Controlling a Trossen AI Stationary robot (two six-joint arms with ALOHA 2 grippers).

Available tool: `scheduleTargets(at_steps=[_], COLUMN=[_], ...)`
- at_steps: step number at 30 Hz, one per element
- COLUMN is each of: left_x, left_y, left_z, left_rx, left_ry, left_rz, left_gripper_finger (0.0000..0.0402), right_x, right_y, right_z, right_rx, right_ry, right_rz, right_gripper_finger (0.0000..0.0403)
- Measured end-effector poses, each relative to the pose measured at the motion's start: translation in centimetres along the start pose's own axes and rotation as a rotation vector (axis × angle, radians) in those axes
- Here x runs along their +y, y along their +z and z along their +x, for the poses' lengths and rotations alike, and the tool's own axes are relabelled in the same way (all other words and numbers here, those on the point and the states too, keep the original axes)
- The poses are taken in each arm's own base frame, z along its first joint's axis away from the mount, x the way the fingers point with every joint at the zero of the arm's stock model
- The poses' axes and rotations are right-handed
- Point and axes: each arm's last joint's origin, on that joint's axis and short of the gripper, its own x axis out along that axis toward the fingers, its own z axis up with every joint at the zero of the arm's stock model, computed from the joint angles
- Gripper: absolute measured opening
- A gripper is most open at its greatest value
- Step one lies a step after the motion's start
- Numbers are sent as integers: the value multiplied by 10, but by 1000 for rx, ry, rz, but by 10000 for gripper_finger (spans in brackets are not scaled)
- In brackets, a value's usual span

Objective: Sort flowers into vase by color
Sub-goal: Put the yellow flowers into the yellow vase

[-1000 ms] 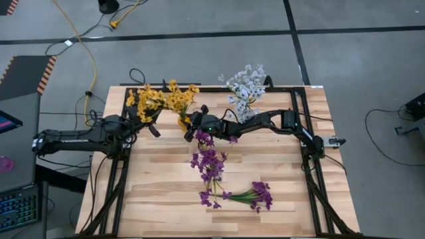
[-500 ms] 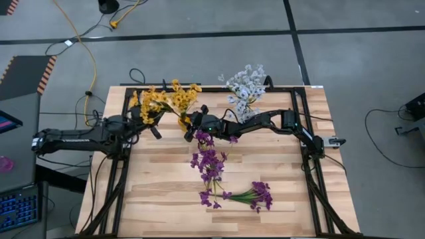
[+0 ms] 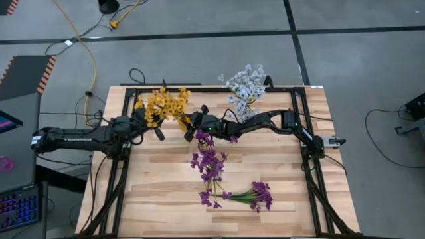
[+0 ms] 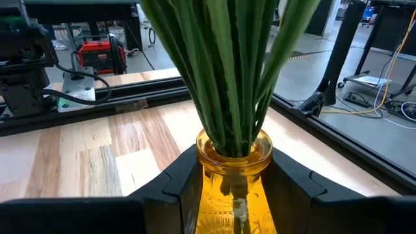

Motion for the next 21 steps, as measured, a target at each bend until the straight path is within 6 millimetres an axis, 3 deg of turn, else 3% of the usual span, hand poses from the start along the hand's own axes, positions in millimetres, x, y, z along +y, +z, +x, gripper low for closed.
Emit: scheduleTargets(at_steps=[21], left_x=[-12], left_y=[-37], left_z=[26], left_rx=[241], left_ry=[64], left_rz=[-9], left_gripper_finger=[11], right_x=[0], right_y=[0], right_z=[0], right_rx=[-1], right_ry=[0], right_rz=[4], right_gripper_finger=[169])
